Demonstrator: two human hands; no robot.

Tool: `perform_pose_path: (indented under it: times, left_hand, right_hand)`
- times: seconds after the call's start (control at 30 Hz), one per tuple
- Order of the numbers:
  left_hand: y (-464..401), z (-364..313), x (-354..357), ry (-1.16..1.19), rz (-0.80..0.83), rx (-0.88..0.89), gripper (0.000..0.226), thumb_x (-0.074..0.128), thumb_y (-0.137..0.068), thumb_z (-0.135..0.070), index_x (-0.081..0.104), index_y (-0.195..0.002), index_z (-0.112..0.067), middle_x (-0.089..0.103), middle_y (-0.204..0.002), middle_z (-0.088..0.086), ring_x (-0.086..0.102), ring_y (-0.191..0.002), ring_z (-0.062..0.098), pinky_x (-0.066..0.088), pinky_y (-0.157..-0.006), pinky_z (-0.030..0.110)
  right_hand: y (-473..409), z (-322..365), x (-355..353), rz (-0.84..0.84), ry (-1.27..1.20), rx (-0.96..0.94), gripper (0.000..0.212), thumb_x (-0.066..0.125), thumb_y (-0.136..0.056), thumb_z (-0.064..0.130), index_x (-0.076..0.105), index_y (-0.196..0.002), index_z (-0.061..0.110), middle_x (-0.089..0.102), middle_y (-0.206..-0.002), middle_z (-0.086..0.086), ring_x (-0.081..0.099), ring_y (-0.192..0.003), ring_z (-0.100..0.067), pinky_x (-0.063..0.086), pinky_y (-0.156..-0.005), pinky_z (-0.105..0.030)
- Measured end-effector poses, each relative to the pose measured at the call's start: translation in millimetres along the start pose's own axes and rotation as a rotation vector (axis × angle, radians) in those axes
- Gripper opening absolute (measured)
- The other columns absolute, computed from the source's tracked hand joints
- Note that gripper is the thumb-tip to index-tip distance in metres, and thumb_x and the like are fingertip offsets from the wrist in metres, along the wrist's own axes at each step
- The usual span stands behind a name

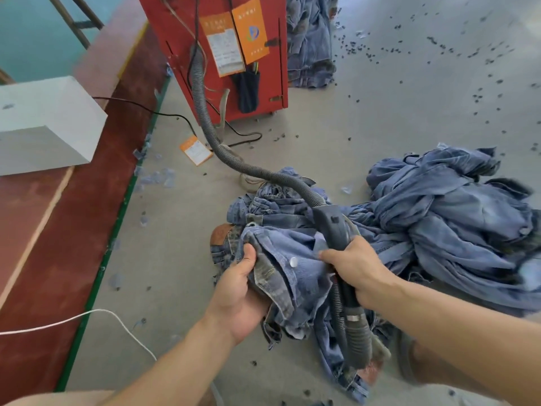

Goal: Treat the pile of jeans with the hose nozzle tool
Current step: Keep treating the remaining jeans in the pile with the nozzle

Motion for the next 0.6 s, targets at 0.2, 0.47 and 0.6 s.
perform_pose_path:
  times: [0.2, 0.47, 0.6]
  left_hand:
    - [-2.2, 1.2, -19.5, 0.038, -0.133, -0.009, 0.044, 0.043, -0.107, -0.027, 0.058, -0.139, 0.0, 0.067, -0.13, 0.027, 0.069, -0.112, 0.046, 0.062, -0.079, 0.055]
    - [15.5, 55.5, -19.7, 0.048, 0.055, -0.399, 0.098, 0.052, -0.086, -0.084, 0.058, -0.144, -0.005, 0.049, -0.152, 0.027, 0.048, -0.139, 0.048, 0.032, -0.121, 0.06]
    - [16.5, 83.8, -12.6, -0.16, 0.004, -0.453, 0.07, 0.082, -0.083, -0.049, 0.066, -0.137, -0.005, 0.065, -0.135, 0.024, 0.062, -0.127, 0.041, 0.044, -0.114, 0.052]
  right_hand:
    - [33.9, -44.5, -7.7, -0.047, 0.166, -0.025, 0.037, 0.079, -0.089, 0.028, 0.044, -0.101, 0.03, 0.067, -0.095, -0.003, 0.067, -0.079, -0.017, 0.047, -0.055, -0.028]
    - [28.8, -49.0, -32.7, -0.064, 0.197, -0.145, 0.037, 0.081, -0.087, 0.024, 0.048, -0.101, 0.034, 0.066, -0.092, 0.002, 0.061, -0.069, 0.006, 0.044, -0.048, -0.01]
    - [24.4, -51.8, -33.0, 0.01, 0.167, -0.143, 0.037, 0.085, -0.083, 0.025, 0.052, -0.099, 0.031, 0.064, -0.082, 0.003, 0.058, -0.059, 0.002, 0.044, -0.053, -0.018]
Point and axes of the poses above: each hand's wrist, its own y-axis away from the middle knuckle, its own x-axis out of the palm, z = x × y, the point moved 8 cm from there along -y, towards the middle knuckle
